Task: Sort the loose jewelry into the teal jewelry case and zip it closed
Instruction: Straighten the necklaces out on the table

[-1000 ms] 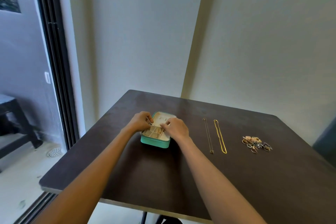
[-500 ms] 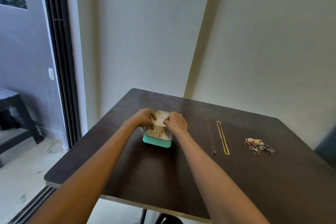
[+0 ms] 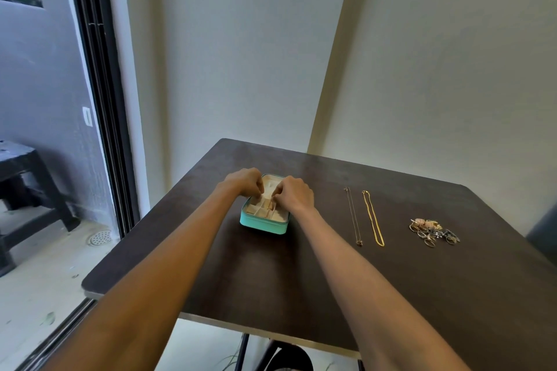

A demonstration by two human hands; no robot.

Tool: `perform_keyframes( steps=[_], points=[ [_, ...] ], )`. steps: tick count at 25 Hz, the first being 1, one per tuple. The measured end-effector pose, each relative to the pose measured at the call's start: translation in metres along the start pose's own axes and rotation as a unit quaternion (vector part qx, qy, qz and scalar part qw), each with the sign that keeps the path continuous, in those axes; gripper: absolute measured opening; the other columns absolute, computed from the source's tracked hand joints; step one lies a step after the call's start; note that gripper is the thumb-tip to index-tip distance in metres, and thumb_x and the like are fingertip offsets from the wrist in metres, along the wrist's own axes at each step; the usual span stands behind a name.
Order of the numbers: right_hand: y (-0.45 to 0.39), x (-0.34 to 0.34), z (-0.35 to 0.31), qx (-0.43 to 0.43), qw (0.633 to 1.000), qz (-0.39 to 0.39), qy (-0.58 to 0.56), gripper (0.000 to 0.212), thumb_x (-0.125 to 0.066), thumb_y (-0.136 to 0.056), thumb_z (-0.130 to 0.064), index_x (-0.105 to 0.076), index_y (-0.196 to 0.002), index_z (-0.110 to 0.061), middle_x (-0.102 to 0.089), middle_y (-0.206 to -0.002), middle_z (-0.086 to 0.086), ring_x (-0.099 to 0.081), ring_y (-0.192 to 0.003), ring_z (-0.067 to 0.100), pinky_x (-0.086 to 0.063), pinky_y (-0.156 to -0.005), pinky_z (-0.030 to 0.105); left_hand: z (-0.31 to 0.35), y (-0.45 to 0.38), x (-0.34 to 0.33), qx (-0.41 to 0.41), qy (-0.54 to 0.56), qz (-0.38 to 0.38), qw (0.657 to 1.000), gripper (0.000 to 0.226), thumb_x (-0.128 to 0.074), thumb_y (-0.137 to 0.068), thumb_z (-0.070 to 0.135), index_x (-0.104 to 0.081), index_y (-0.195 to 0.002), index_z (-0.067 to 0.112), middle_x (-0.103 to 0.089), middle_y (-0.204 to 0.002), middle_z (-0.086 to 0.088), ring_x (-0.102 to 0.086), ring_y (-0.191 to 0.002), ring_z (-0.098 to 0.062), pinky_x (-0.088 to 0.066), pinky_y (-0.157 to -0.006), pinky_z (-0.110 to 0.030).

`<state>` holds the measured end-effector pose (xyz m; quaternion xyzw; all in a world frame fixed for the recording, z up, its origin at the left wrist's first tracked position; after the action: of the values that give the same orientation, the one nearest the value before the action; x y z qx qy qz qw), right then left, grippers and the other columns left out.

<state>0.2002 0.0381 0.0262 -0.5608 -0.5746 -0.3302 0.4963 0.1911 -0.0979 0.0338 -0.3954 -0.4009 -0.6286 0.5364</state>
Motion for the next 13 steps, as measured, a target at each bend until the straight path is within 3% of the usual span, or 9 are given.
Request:
perform_keyframes(
  steps=[4, 9, 13],
  points=[
    [-0.003, 0.002, 0.003, -0.020, 1.000, -0.003, -0.013, 0.014, -0.062, -0.083, -0.022, -0.073, -0.083, -0.012, -0.071, -0.089, 0.005, -0.066, -0.083, 0.023, -0.053, -0.070, 0.033, 0.001, -0.005, 0.002, 0.000, -0.017, -0.016, 1.000, 0.014, -0.064, -0.085, 0.018, -0.066, -0.099, 0.018, -0.066, -0.109, -0.001, -0.058, -0.088, -0.014, -0.048, -0.078, -0.028],
    [-0.005, -0.005, 0.005, -0.003, 0.998, -0.055, -0.012, 0.018, -0.070, -0.082, -0.029, -0.074, -0.094, -0.017, -0.070, -0.101, 0.002, -0.064, -0.096, 0.021, -0.054, -0.081, 0.036, 0.009, -0.006, 0.007, 0.001, -0.024, -0.031, 0.999, 0.010, -0.064, -0.085, 0.017, -0.065, -0.095, 0.018, -0.067, -0.107, -0.003, -0.061, -0.078, -0.014, -0.050, -0.075, -0.028],
    [-0.004, -0.002, 0.001, 0.037, 0.999, 0.002, 0.028, 0.012, -0.069, -0.083, -0.022, -0.075, -0.092, -0.017, -0.072, -0.097, 0.004, -0.066, -0.091, 0.023, -0.054, -0.078, 0.035, 0.010, -0.009, 0.003, 0.008, -0.039, -0.028, 0.999, 0.012, -0.066, -0.083, 0.021, -0.068, -0.095, 0.019, -0.070, -0.102, -0.002, -0.064, -0.080, -0.015, -0.048, -0.072, -0.027]
  ],
)
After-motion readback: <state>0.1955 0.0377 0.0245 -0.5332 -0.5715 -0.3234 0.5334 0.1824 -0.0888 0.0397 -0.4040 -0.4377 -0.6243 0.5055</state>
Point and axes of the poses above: each hand's wrist, its own y-axis away from the middle knuckle, its own x-axis out of the back of the hand, z = x × y, the point moved 2 cm from there along -y, towards the middle knuckle
